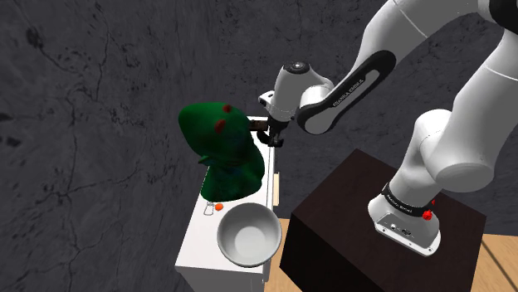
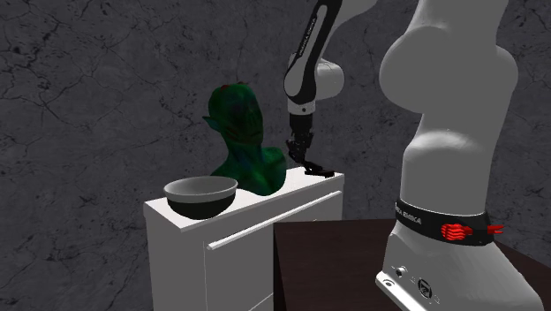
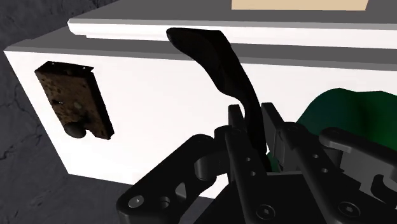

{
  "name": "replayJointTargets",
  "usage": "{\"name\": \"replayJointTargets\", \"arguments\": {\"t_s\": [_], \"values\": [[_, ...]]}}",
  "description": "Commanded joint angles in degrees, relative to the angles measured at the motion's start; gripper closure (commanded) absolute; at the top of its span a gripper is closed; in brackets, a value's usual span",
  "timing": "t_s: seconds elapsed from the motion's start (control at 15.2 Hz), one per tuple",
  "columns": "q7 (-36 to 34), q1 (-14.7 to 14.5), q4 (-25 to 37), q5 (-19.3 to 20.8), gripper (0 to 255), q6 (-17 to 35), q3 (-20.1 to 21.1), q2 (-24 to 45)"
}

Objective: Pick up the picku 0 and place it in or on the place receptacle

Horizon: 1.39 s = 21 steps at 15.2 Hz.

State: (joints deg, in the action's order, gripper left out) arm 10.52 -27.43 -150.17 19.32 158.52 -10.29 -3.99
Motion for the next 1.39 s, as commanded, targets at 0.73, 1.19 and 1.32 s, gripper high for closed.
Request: {"name": "replayJointTargets", "arguments": {"t_s": [0.73, 1.19, 1.32], "values": [[3.4, -1.0, 2.7, -3.1, 255, -11.9, 0.2, -9.3], [-1.1, -2.8, 2.5, -3.4, 255, -16.2, 3.8, -12.9], [-4.4, -4.0, 2.0, -3.5, 255, -16.9, 6.1, -13.7]]}}
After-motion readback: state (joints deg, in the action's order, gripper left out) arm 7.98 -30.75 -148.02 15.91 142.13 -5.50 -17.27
